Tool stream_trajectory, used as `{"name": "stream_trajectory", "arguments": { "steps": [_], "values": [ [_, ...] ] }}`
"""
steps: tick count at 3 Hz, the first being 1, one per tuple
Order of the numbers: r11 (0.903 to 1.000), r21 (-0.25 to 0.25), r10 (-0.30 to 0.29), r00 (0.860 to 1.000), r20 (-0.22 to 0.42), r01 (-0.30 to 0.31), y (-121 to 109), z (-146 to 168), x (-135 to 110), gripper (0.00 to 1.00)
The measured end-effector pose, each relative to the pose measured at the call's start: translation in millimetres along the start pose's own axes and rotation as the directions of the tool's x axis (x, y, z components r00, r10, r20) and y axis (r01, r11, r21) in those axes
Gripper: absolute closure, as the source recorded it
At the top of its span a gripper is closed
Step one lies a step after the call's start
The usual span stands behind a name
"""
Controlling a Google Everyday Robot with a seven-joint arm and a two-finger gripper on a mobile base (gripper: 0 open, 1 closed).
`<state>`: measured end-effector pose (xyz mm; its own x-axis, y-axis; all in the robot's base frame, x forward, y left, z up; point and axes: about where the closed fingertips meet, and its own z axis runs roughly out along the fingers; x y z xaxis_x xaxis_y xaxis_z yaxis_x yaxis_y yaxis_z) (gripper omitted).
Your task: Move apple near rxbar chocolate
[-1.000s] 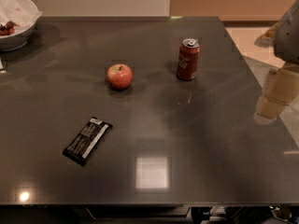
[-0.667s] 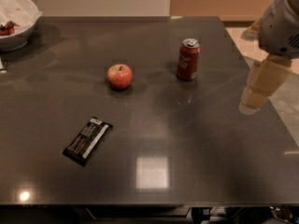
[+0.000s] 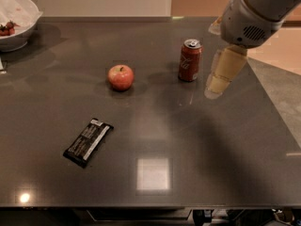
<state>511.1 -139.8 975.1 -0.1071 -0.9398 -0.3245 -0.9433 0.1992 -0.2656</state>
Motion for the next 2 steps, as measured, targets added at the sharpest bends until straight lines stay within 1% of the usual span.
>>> {"name": "stream_trajectory", "arguments": {
  "steps": [1,2],
  "values": [
    [0.9999,-0.004,-0.015,0.999,0.037,0.015,-14.6,15.6,-23.5,0.00],
    [0.9990,-0.023,-0.035,0.995,0.096,0.038,-39.8,52.2,-70.8,0.00]
  ]
}}
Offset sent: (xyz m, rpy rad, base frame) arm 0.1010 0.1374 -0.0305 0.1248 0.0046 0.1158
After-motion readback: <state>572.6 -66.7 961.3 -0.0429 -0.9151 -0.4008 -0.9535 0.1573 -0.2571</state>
